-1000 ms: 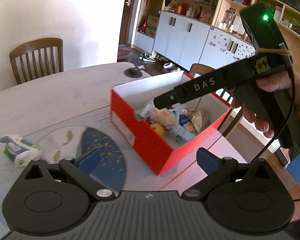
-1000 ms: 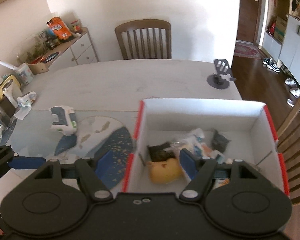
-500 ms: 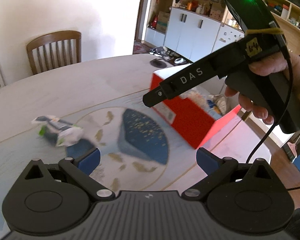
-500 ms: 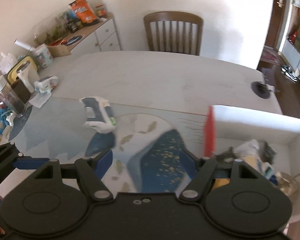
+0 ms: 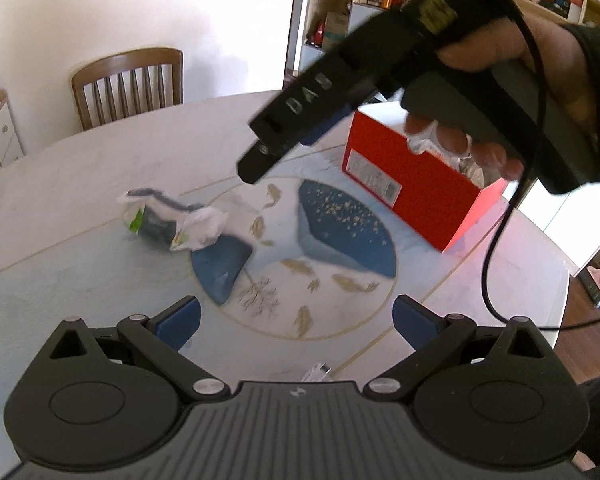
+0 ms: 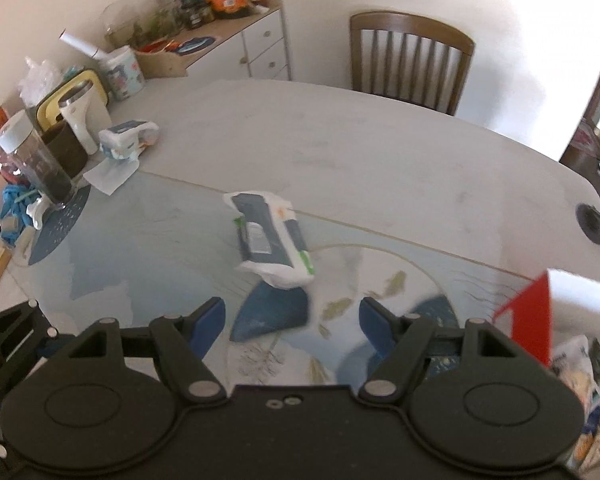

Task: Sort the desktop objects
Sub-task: 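Grasp the white-and-grey wipes packet with the right tool while the left tool grasps the white USB cable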

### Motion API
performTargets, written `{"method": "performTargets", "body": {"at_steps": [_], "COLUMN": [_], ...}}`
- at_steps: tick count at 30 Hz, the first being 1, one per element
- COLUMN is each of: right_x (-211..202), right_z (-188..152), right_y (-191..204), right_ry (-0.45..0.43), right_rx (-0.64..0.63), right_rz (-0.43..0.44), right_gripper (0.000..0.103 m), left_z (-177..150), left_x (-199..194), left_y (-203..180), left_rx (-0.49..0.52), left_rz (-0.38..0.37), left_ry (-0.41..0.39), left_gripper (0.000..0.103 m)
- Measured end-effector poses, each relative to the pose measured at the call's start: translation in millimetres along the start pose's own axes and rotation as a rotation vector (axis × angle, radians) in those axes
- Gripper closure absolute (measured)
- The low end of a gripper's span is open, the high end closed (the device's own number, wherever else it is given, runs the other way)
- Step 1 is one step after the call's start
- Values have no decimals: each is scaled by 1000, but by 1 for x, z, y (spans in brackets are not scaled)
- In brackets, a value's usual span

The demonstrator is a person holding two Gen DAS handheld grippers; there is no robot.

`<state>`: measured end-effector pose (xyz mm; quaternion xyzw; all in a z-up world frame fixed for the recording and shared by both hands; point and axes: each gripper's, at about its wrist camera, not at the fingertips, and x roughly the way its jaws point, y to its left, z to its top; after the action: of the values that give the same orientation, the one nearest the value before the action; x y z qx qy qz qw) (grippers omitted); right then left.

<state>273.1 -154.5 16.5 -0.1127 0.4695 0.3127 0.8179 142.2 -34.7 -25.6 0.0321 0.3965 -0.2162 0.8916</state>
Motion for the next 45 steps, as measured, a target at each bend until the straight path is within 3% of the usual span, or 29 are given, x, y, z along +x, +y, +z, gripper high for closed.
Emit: {"method": "performTargets", "body": {"at_steps": [14, 23, 32, 40, 45], "right_x": [52, 92, 117, 135, 142], "right_z": [28, 38, 45, 52, 53], "right_y": [28, 32, 31, 26, 25], "right_ry": [60, 104, 131, 144, 151], "right_rx": [-46, -67, -85, -78, -81], "right_rz": [13, -15, -30, -44, -50], "right_gripper": [30, 30, 30, 30, 30], "left_z": [-27, -58, -65, -69, -72], "left_x": [25, 45, 62, 71, 71], "left_y": [39, 35, 27, 18, 9], "left_rx": [-32, 160, 185, 229, 289], "left_rz": [-36, -88, -148, -168, -165], "left_ry": [31, 82, 101, 118, 105], "left_gripper": [0, 0, 2, 34, 43]}}
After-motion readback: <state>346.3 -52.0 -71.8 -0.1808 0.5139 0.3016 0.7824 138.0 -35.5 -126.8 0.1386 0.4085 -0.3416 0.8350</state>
